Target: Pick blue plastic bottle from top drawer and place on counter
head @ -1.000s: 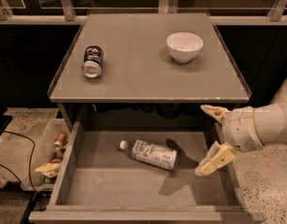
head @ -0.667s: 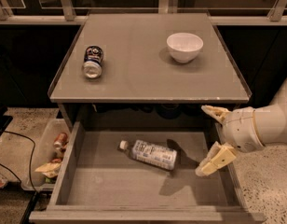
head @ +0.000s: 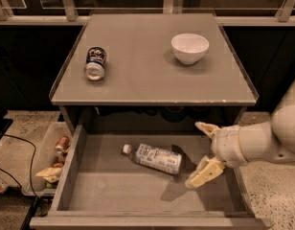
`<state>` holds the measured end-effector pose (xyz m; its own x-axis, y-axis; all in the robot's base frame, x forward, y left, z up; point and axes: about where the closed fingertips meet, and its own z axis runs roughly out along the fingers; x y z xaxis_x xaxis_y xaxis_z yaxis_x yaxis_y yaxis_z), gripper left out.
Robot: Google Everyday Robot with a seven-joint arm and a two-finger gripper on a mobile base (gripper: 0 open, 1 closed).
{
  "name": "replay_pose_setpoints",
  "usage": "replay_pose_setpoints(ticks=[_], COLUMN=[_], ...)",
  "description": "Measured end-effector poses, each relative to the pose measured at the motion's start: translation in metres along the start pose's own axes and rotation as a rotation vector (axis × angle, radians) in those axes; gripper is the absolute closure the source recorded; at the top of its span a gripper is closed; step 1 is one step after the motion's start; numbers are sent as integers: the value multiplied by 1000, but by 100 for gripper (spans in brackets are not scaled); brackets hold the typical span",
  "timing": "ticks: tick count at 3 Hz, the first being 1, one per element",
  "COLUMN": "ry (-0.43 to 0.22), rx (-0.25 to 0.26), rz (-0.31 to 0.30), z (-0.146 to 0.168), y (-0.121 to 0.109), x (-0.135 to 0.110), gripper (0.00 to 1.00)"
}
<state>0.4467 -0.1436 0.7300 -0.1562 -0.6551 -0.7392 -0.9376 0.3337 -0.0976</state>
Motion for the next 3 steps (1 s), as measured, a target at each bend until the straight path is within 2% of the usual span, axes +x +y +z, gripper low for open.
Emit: replay_pose_setpoints(ticks=[1,3], ry=[-25,-61], rx=[17,75], rz=[49,94], z=[37,91], y=[-5,-22], x=[20,33], gripper=[0,0])
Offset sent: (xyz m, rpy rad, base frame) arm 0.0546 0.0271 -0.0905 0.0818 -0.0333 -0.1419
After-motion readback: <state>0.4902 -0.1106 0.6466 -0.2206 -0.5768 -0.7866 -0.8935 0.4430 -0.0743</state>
